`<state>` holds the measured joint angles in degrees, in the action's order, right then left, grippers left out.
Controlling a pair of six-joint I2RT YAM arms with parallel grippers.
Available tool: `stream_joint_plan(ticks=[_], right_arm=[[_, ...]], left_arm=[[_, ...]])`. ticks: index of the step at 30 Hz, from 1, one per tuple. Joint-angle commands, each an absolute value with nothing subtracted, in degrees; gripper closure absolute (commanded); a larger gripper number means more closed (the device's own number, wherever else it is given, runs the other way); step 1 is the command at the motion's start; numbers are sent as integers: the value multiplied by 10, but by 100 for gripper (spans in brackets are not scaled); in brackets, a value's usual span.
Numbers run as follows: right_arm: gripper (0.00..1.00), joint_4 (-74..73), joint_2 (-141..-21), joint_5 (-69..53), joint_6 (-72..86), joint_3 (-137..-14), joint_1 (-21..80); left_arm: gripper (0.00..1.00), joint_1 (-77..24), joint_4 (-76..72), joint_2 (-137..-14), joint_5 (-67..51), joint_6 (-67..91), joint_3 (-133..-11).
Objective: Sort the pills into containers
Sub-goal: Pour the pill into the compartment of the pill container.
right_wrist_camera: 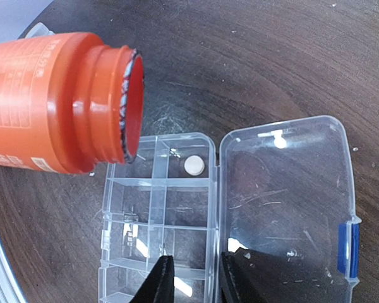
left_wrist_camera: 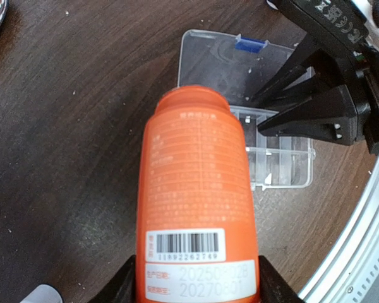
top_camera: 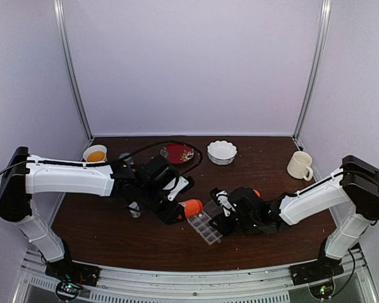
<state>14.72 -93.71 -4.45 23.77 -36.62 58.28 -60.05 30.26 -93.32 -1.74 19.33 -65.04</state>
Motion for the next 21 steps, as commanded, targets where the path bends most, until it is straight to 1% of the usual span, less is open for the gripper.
stream_joint_plan(ticks=[1,5,13,21], right_arm=[[74,146,-943,-38,235,-377,588],[74,146,-943,-38,234,-376,588],[74,145,-944,-39,233,-378,588],[74,145,-944,-38,234,-378,588]], left_arm=[[100,-602,268,-962,-27,185,-648],[100,-601,279,-993,-38,193,-648],[100,-602,314,-951,-9,181,-679],[100,-602,333,-958,19,162,-718]])
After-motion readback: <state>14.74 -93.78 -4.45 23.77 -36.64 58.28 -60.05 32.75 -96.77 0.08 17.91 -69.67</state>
